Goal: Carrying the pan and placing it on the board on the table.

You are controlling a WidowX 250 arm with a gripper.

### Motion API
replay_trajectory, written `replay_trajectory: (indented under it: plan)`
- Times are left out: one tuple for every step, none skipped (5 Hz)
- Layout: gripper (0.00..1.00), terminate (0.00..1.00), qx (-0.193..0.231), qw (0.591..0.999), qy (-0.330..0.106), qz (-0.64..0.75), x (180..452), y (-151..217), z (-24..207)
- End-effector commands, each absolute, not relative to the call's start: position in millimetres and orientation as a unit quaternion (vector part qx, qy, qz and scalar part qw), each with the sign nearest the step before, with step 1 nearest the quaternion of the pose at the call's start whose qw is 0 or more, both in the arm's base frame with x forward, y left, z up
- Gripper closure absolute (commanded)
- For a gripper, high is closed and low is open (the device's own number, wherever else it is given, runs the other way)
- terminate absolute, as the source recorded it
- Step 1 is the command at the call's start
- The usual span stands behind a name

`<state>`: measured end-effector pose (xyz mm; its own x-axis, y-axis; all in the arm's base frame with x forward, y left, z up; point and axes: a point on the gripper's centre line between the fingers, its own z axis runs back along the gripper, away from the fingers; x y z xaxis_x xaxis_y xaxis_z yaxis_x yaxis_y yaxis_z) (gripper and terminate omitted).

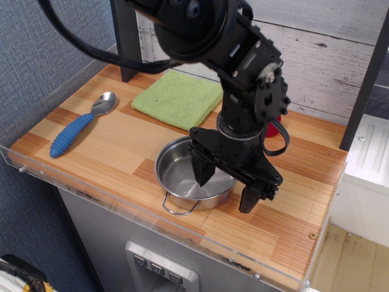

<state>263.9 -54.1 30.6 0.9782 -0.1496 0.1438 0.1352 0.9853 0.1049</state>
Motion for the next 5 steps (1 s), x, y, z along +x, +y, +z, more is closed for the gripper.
replay_trajectory:
  plan:
    - [0.0, 0.0, 0.014, 0.996, -0.062, -0.055, 269, -44, 10]
    - [1.0, 0.0, 0.007, 0.997, -0.061, -0.047, 268, -44, 9]
    - [1.0, 0.0, 0.002, 0.996, -0.077, -0.052, 268, -47, 24]
    - [1.0, 0.0, -0.003, 0.992, -0.108, -0.071, 267, -54, 55]
    - [1.0, 0.0, -0.006, 0.986, -0.141, -0.086, 266, -56, 96]
